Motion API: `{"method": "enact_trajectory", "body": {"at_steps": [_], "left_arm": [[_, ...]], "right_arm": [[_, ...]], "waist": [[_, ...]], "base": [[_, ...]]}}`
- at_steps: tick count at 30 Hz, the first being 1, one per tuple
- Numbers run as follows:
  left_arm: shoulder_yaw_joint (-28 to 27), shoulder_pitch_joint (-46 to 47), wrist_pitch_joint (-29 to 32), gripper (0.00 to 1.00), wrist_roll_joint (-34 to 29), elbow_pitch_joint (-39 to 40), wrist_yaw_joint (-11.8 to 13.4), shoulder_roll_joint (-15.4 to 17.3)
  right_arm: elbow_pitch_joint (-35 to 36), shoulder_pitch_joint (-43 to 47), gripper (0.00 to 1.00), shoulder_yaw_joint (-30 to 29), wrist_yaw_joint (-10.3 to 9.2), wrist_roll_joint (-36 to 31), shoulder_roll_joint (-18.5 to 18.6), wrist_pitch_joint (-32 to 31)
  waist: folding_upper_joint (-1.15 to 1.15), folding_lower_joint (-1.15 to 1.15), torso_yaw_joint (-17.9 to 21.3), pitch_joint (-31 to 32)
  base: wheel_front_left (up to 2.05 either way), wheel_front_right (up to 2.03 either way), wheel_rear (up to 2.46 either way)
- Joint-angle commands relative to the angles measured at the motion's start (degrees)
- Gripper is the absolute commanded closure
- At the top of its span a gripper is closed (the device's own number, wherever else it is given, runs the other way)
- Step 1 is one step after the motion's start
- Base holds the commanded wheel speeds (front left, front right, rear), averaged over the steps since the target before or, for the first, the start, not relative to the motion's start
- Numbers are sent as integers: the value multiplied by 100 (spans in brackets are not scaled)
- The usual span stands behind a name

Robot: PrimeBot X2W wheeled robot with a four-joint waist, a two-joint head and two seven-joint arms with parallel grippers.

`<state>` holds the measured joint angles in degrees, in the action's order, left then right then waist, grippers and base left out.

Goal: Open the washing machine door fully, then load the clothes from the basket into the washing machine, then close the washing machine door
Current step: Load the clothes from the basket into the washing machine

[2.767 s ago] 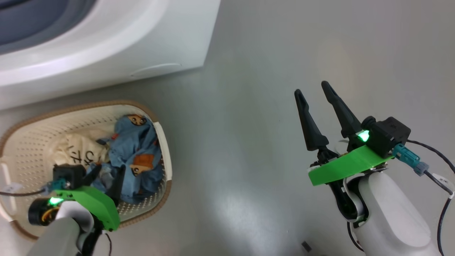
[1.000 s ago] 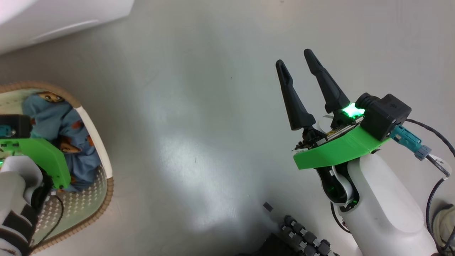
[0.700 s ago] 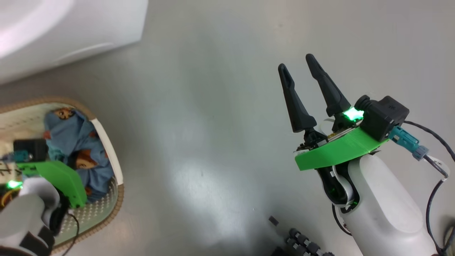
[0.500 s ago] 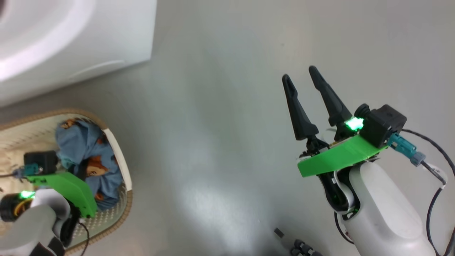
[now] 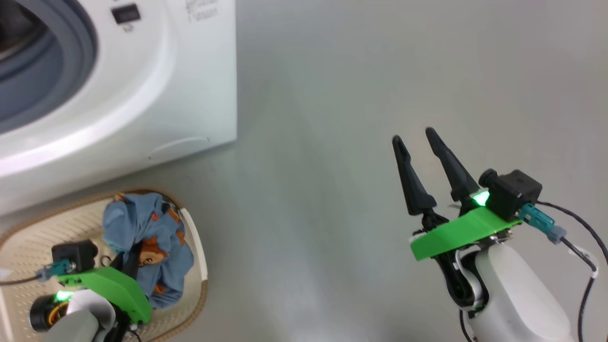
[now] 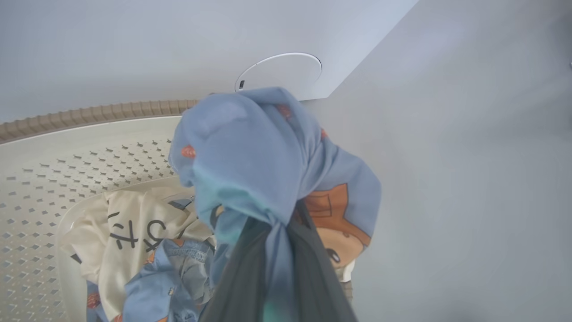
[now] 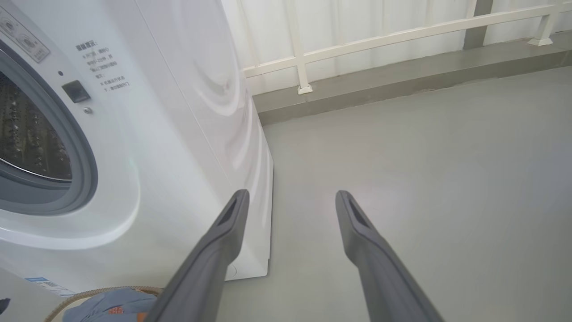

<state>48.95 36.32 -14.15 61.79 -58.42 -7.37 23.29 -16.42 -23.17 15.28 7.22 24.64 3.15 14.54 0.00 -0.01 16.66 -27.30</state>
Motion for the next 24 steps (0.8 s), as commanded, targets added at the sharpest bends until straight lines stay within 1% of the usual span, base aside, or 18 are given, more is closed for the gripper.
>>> {"method": "enact_trajectory", "body": {"at_steps": [1,3,7,16,17,18,24], "left_arm": [[-256,-161,-78,100,36,147,-12,141],[-514,-247,-81,100,-59,337,-12,139],[-1117,-571,-83,100,-484,767,14,46],[-2491,-1568,-84,100,-1636,2255,330,-205],[-2628,-1676,-85,100,-1747,2423,359,-227],[-2628,-1676,-85,100,-1747,2423,359,-227],[-3424,-2282,-85,100,-2349,3425,598,-414]], "right_arm": [[72,209,0,52,26,-34,82,46],[42,300,0,24,26,-8,141,46],[-25,474,0,9,26,46,260,46],[-147,771,0,69,26,189,596,46],[-154,798,0,73,26,205,619,46],[-154,798,0,73,26,205,619,46],[-146,902,0,130,26,295,687,46]], "waist": [[0,1,-211,597],[0,1,-272,788],[0,1,-400,1150],[0,1,-643,1819],[0,1,-661,1875],[0,1,-661,1875],[0,1,-747,2122]], "base": [[0,0,0],[0,0,0],[0,0,0],[0,0,0],[0,0,0],[0,0,0],[0,0,0]]}}
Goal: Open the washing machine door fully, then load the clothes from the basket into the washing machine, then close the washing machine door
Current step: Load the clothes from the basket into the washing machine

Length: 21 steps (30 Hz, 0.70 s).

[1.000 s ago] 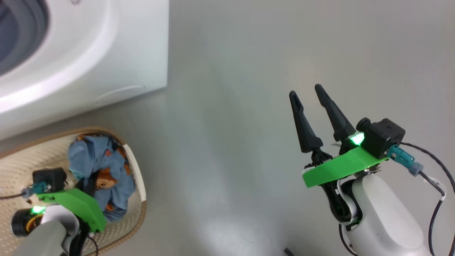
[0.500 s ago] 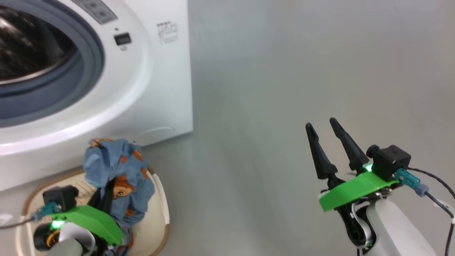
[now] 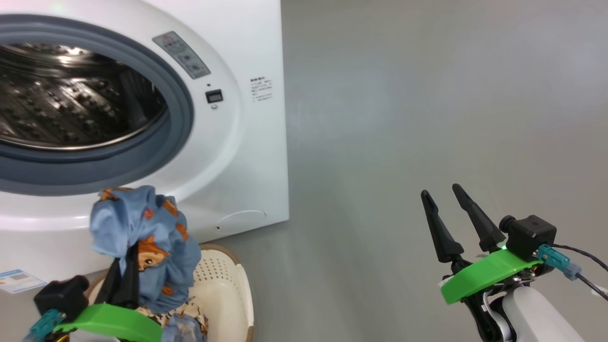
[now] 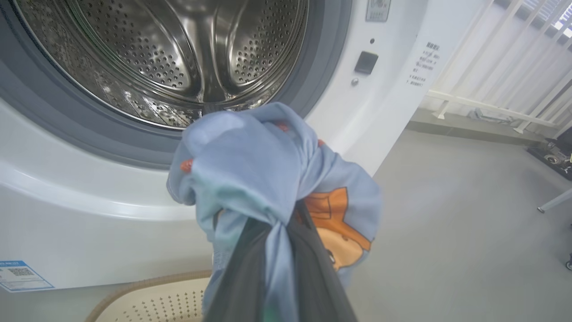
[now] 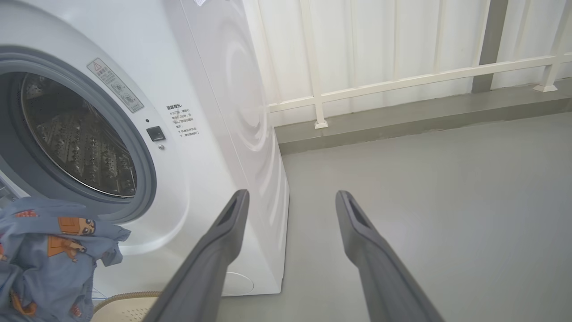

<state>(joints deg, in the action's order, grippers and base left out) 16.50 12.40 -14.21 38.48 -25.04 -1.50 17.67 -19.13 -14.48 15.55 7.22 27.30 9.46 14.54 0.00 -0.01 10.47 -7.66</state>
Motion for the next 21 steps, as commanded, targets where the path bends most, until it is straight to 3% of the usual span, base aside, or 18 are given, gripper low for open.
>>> {"method": "enact_trajectory", "body": {"at_steps": [1,11,21], "left_arm": [[-305,22,-78,100,-117,255,45,116],[-1199,-500,-78,100,-1007,1503,97,-156],[-1463,-622,-79,100,-1323,1616,9,-369]], "right_arm": [[127,50,0,107,26,41,68,46],[212,96,0,115,26,-24,261,46],[275,190,0,40,26,-37,317,46]], "waist": [[0,1,-139,182],[0,1,-235,281],[0,1,-283,305]], "base": [[0,0,0],[0,0,0],[0,0,0]]}}
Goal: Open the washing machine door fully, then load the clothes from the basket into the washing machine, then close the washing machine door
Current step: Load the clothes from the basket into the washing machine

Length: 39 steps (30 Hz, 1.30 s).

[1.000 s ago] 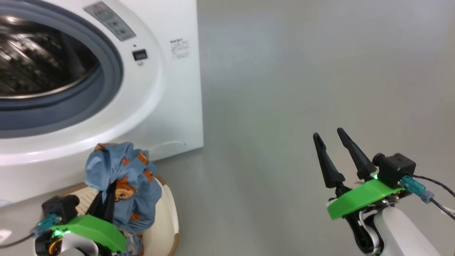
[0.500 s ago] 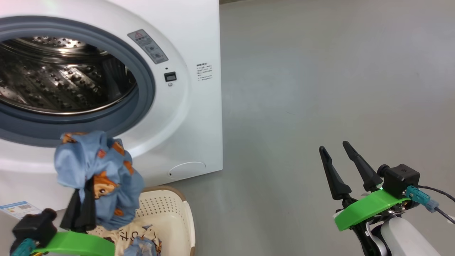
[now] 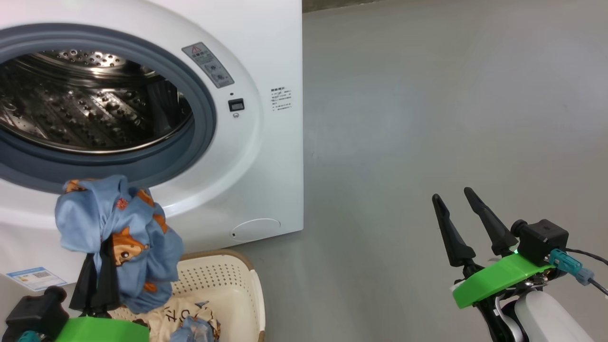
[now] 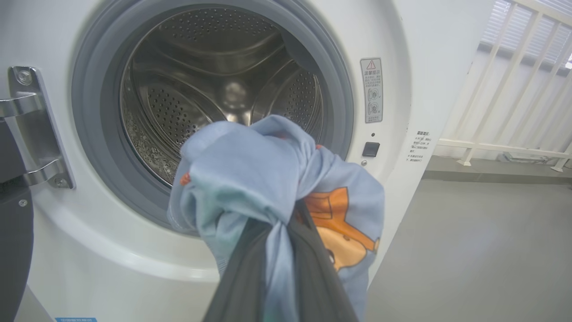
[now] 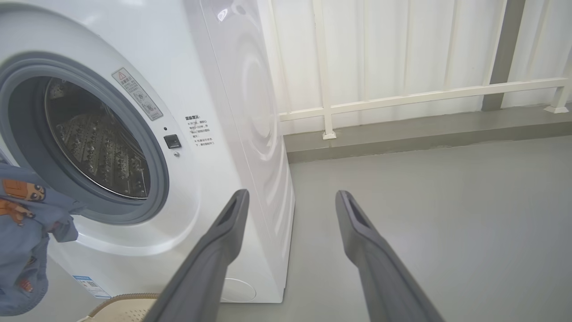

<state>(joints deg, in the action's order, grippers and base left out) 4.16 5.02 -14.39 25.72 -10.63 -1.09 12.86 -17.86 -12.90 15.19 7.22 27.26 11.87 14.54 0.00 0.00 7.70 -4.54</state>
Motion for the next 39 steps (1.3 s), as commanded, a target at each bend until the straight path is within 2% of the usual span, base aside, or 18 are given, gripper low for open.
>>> {"method": "enact_trajectory", "body": {"at_steps": [1,9,18,28,34,39], "left_arm": [[-248,131,-61,100,-61,157,-50,104],[-357,449,-61,100,-84,-159,-111,46],[-420,1404,-61,100,-50,-796,-246,169],[-464,3156,-61,100,-109,-2182,-406,667],[-610,4152,-61,100,66,-3104,-505,944],[-697,4809,-61,100,147,-3518,-573,1193]], "right_arm": [[152,37,0,70,26,-40,74,46],[204,13,0,58,26,-72,61,46],[301,-150,0,110,26,-181,31,46],[507,-412,0,118,26,-371,-116,46],[667,-573,0,111,26,-519,-252,46],[810,-702,0,101,26,-626,-360,46]], "waist": [[0,0,-11,-16],[0,0,-43,-172],[0,0,-17,-611],[0,0,289,-1429],[0,0,580,-2009],[0,0,782,-2449]], "base": [[0,0,0],[0,0,0],[0,0,0],[0,0,0],[0,0,0],[0,0,0]]}}
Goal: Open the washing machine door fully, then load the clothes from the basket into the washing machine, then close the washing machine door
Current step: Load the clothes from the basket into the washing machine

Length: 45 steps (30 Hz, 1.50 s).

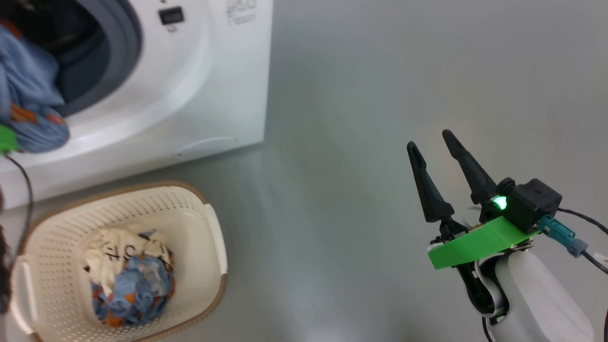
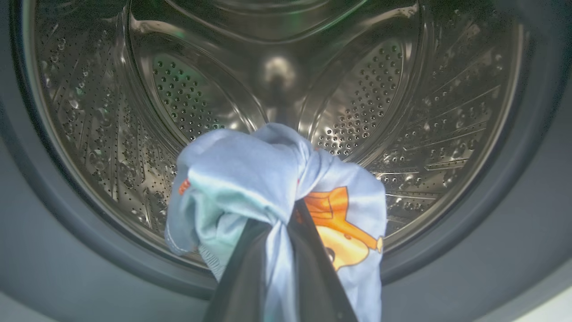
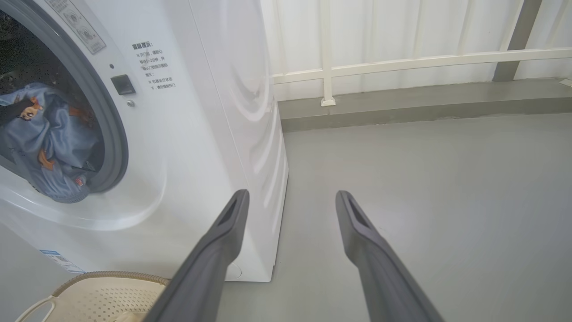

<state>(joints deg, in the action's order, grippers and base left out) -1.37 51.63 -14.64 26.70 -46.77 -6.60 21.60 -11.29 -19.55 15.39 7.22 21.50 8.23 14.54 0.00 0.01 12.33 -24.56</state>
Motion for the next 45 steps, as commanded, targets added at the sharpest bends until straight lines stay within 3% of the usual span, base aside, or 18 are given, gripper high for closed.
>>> {"method": "enact_trajectory", "body": {"at_steps": [1,10,20,26,32,33,34,36,37,38,45], "left_arm": [[-138,273,-36,100,52,40,-34,371],[-19,1327,13,100,199,-432,-83,945],[542,2195,183,100,748,-403,-88,1632],[525,2528,4,100,829,-197,-88,1792],[41,2590,-33,100,775,253,-88,1832],[-13,2546,-33,97,769,235,-88,1803],[-48,2521,-34,73,732,250,-88,1796],[-182,2492,-34,72,713,278,-88,1756],[-224,2471,-34,55,723,234,-88,1727],[-217,2450,-28,0,729,123,-88,1704],[356,2585,919,0,665,-671,-89,1742]], "right_arm": [[181,-55,0,67,26,-67,-16,46],[362,-193,0,74,26,-219,-166,46],[466,-231,0,73,26,-264,-335,46],[465,-235,0,81,26,-257,-391,46],[454,-240,0,75,26,-235,-443,46],[447,-241,0,75,26,-232,-450,46],[442,-241,0,79,26,-230,-456,46],[439,-248,0,89,26,-226,-468,46],[436,-249,0,89,26,-225,-473,46],[429,-248,0,87,26,-225,-477,46],[361,-263,0,93,26,-221,-496,46]], "waist": [[0,-1,347,-531],[0,-1,623,-1211],[0,-1,893,-1685],[0,-1,966,-1765],[0,-1,1021,-1791],[0,-1,1023,-1782],[0,-1,1025,-1777],[0,-1,1030,-1773],[0,-1,1029,-1762],[0,-1,1027,-1743],[0,-1,998,-1598]], "base": [[0,0,0],[0,0,0],[0,0,0],[0,0,0],[0,0,0],[0,0,0],[0,0,0],[0,0,0],[0,0,0],[0,0,0],[0,0,0]]}}
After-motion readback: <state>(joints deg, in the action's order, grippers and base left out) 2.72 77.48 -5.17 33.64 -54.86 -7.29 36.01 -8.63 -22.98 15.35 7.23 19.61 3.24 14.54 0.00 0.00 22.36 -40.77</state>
